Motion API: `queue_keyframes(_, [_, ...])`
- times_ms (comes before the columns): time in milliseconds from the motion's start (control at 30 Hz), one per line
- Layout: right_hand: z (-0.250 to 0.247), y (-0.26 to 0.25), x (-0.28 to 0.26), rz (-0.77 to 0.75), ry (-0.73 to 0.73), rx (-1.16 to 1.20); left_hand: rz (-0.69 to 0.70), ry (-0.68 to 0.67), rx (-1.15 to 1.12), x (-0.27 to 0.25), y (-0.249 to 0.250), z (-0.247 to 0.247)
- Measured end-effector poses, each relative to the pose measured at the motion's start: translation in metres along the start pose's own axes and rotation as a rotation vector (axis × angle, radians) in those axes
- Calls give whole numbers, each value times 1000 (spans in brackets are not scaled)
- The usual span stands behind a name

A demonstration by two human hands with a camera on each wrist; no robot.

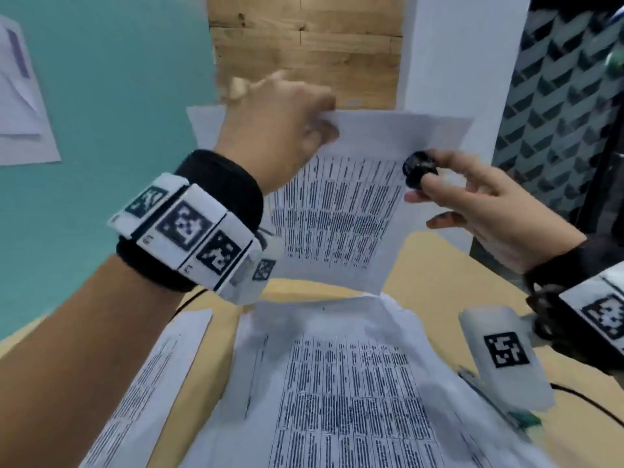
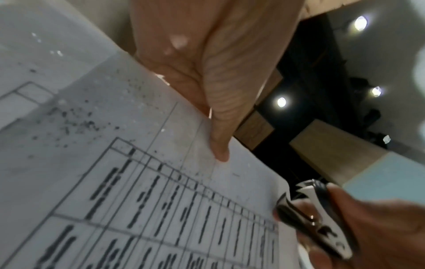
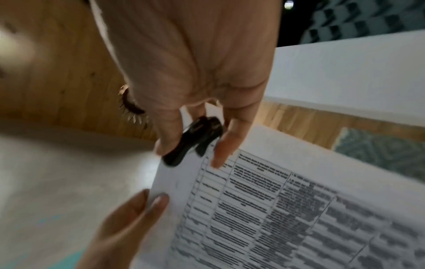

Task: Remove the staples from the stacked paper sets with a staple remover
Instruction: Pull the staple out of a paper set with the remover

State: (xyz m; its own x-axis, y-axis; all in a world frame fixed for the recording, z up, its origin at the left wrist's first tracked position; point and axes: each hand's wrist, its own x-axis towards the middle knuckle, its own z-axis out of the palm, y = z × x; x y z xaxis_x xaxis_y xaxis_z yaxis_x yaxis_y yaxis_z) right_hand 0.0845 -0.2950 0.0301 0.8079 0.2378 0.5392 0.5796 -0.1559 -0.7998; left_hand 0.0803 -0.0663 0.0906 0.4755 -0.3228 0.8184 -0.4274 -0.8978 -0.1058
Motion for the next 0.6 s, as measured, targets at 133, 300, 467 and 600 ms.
queue_keyframes(133, [-4,5,-17,37,-213,201,19,-153,-222,-17,-8,-2])
queue_keyframes(300, [-10,2,-21,43,-284,268,76,-368,-424,-17,-24,-13])
queue_keyframes(467, [-3,4,-22,153,-259,348,-6,-471,-562,-28,-33,-3])
queue_keyframes(600, [2,9,-27,262,-300,369,-43,-561,-726,-42,-37,9])
